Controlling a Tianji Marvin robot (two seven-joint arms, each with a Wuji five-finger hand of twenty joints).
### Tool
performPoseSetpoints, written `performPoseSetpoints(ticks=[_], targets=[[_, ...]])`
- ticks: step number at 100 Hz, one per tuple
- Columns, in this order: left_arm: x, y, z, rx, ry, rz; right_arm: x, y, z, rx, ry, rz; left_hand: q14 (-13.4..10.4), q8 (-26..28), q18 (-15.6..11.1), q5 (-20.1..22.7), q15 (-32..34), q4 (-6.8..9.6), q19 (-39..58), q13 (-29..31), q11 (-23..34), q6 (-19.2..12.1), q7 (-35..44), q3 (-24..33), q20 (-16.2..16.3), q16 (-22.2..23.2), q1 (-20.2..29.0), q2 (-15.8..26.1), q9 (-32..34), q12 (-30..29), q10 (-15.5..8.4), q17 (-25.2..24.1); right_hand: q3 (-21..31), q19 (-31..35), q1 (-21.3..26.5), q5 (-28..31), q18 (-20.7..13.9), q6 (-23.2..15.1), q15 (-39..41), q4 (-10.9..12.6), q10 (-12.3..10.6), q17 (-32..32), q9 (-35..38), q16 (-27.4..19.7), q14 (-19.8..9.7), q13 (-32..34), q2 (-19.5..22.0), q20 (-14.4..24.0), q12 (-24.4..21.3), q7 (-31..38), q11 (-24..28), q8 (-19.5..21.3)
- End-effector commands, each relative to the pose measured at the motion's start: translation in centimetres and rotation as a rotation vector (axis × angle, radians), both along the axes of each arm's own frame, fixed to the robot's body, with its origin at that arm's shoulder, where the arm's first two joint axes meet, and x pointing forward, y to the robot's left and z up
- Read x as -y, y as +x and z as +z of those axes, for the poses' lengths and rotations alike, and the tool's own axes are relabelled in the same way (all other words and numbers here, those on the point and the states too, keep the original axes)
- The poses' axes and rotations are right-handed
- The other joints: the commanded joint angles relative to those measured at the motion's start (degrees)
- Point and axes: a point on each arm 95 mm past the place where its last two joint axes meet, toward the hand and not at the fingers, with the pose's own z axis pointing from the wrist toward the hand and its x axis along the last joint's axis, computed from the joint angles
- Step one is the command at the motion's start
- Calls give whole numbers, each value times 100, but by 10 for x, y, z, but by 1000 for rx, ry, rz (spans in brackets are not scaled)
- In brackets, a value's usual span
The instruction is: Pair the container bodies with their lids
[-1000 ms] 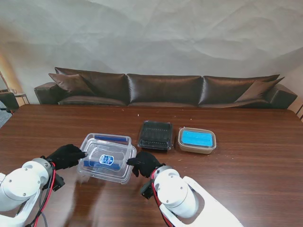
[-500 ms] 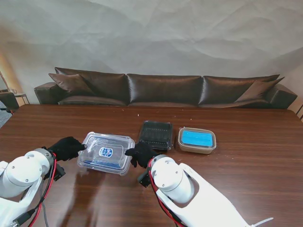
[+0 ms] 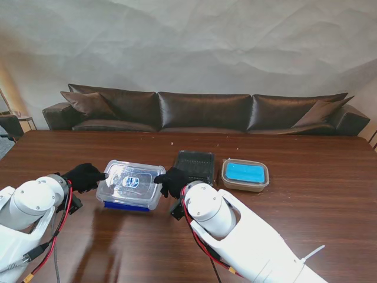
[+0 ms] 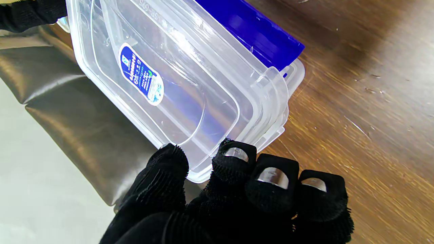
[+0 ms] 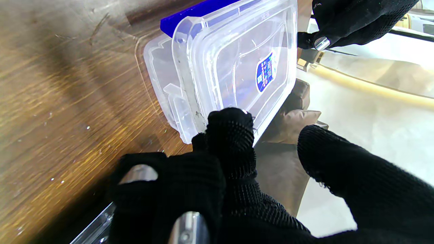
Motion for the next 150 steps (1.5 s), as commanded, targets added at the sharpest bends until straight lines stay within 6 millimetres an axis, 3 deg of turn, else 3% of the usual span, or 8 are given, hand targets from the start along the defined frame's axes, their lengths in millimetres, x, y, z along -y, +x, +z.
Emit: performPoseSetpoints(ticks=[1,65,137,150], targets=[[9,4,1,-18,-21,-29,-12,-1,5,-3,28,33,186,116,80,465,150,57,-240,-48,46,-1559,297,81,54,94,129,-33,-21,96,156,-205,95,1258,28,14,54,-2904,496,148,365,2271,574,31,-568,18,125,141,74,-213,229,-82],[5,31,-6,-65,-33,-1,-15,28,2,-23,23,33,204,124,70,464,131,56,-256,-74,35,-1562,300,49,67,115,141,-17,-41,101,165,-229,66,1248,26,30,63,-2870,493,151,374,2270,550,21,-559,19,152,138,70,-211,211,-81],[5,35,-9,-94,-19,-22,-11,18,-3,-33,16,28,215,101,66,375,122,65,-263,-90,28,-1610,246,-20,106,138,130,51,-53,104,164,-268,53,1199,16,60,102,-2876,485,153,368,2261,553,-7,-563,19,154,121,42,-171,174,-63],[5,36,-10,-96,-15,-23,-11,18,-3,-29,11,27,199,67,58,294,123,83,-261,-94,30,-1439,197,-54,113,137,70,161,-54,104,168,-262,39,1195,8,67,108,-2872,485,149,364,2261,550,-11,-573,19,156,120,40,-169,174,-63]])
